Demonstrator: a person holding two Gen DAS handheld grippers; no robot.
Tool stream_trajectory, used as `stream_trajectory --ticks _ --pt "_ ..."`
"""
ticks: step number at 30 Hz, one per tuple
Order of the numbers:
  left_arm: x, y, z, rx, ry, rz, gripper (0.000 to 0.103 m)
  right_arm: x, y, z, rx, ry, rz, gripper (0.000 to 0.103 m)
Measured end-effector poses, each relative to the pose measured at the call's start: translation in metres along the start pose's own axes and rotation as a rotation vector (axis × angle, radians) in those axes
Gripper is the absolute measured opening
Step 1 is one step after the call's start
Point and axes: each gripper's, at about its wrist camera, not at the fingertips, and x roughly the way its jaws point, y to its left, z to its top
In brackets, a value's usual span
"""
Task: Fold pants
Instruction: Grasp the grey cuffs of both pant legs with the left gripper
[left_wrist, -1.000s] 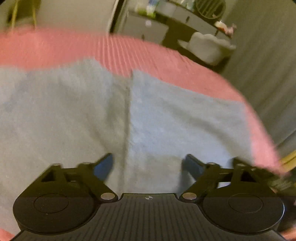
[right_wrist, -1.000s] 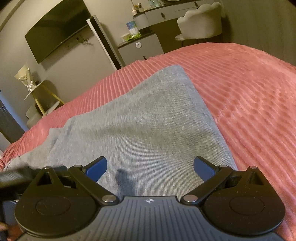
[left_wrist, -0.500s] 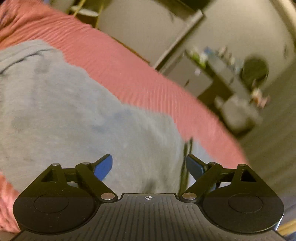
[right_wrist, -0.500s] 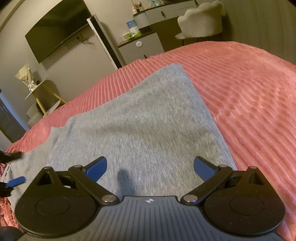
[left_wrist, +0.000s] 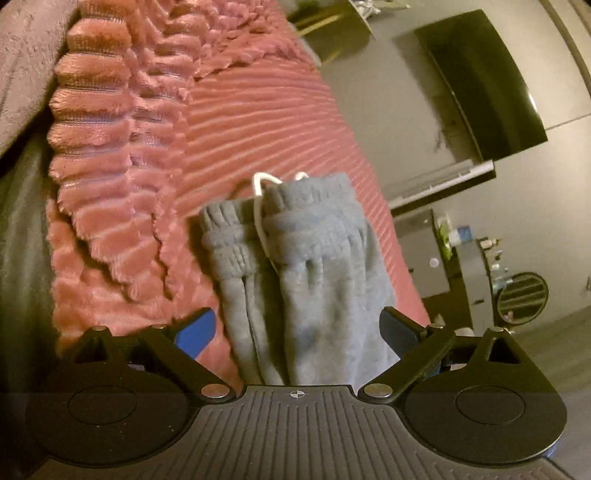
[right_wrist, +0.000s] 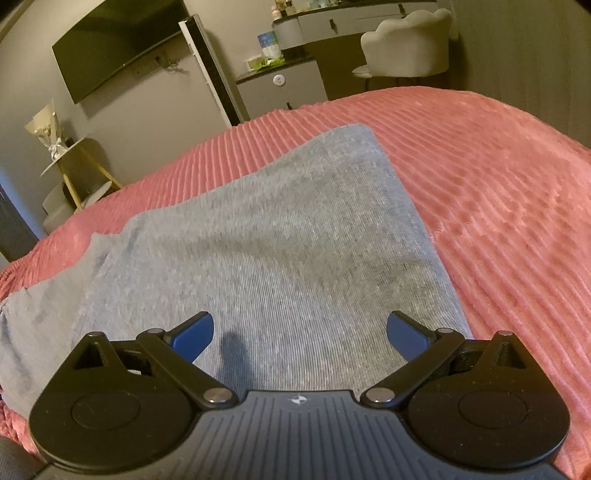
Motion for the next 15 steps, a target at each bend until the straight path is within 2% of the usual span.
stream_trajectory --ticks 5,11,15 --pt "0.011 0.007 -0.002 0.028 0.024 0.02 0.099 -0.001 -0.005 0.001 0.039 -0.006 0.019 0.1" --pt "0.028 0.01 0.013 0.007 0.008 -0.044 0.101 0.001 0.002 0.0 -0.002 0.002 -0.012 0.1" --pt "0.027 0.007 0.012 0.058 -0.004 -0.08 0.101 0.003 0.005 0.0 -0.022 0.007 -0.028 0.1"
